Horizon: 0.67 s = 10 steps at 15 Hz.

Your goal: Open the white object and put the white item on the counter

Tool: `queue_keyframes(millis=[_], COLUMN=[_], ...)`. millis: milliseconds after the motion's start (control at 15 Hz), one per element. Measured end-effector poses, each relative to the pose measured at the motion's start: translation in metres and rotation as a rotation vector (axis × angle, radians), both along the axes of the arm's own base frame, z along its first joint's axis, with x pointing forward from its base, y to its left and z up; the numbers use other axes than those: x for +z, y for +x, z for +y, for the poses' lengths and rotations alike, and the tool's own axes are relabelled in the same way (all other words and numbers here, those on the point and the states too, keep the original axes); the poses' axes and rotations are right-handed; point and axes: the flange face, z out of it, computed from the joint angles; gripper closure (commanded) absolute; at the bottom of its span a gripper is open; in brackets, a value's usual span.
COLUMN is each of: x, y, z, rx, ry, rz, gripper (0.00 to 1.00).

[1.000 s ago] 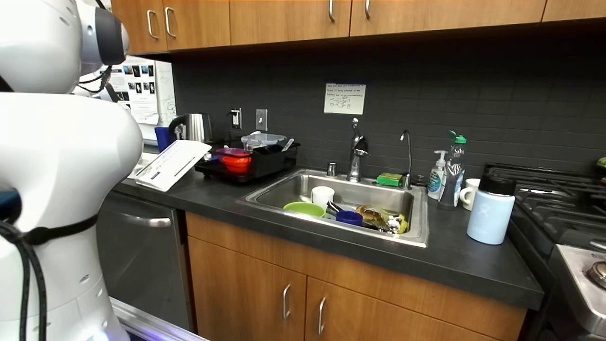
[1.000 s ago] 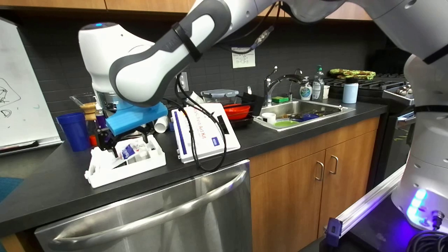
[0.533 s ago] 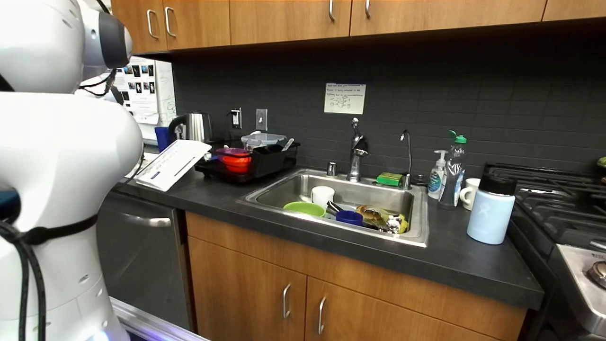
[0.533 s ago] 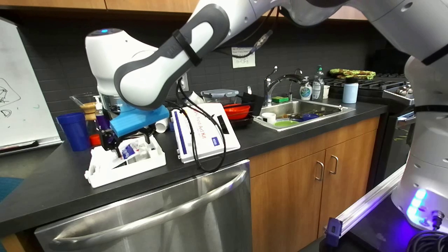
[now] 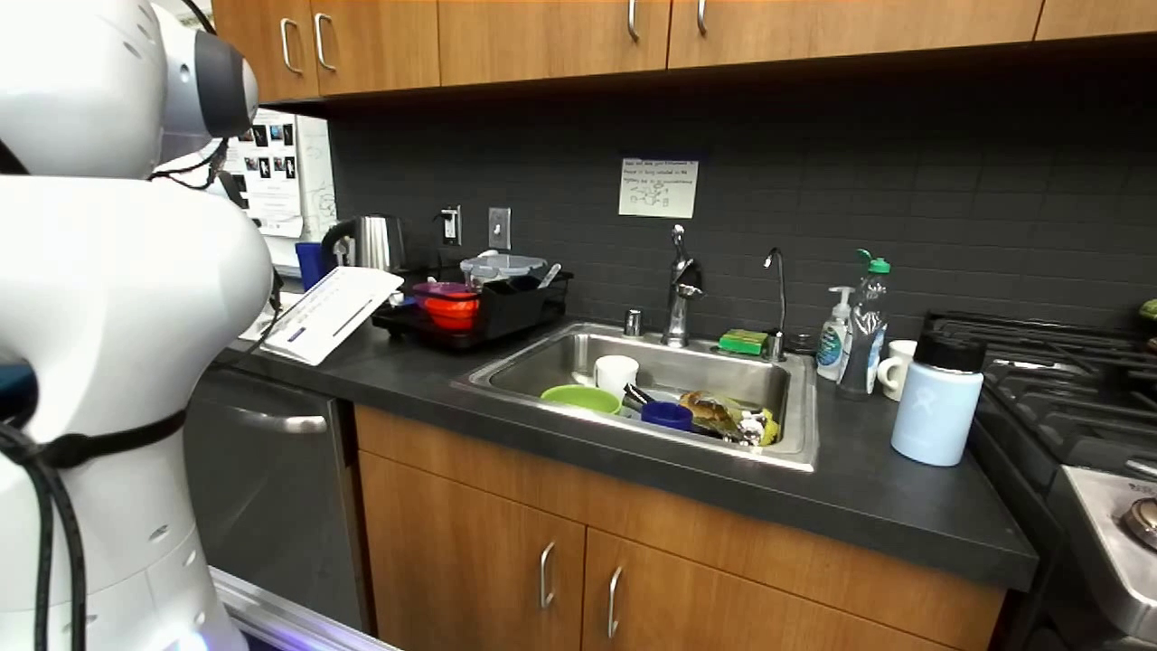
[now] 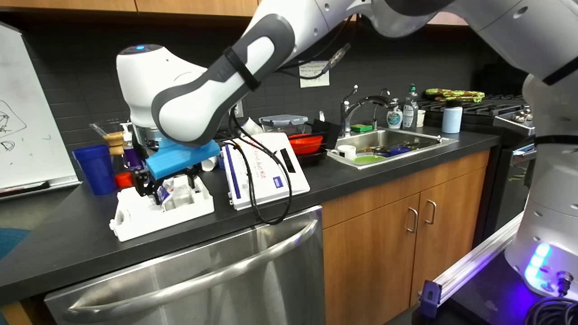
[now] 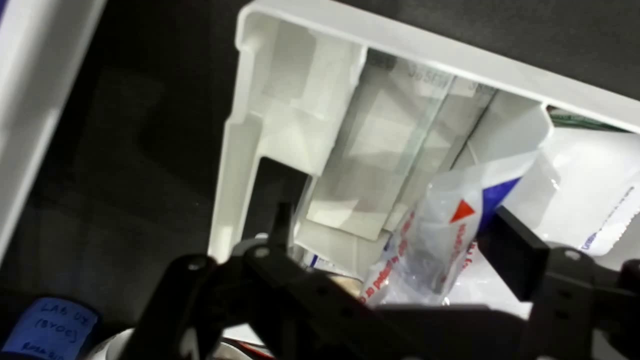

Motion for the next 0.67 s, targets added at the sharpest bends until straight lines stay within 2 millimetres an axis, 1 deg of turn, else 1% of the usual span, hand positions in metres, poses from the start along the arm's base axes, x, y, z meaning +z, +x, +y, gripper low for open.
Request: queue_keyframes(millis=[67,133,333,533,600,667], x=[0.0007,0.0013,0.0030,0.0036,0.0035,0.0034], y=[0.0000,0.0000,0.0009,0.0034,0.0048,0.0061], z=[0.0005,0.0010,0.0015,-0.0004,-0.0016,-0.0029], rx=[0.001,0.003,0.004,0.000,-0.002,-0.005], ry=[0.003,0.007,0.014,0.016,0.015,0.015], rz=[-0.002,-0.004,-0.008,-0.010,-0.010,-0.010], gripper=[0.46,0.56,0.59,0.54,0.53,0.56])
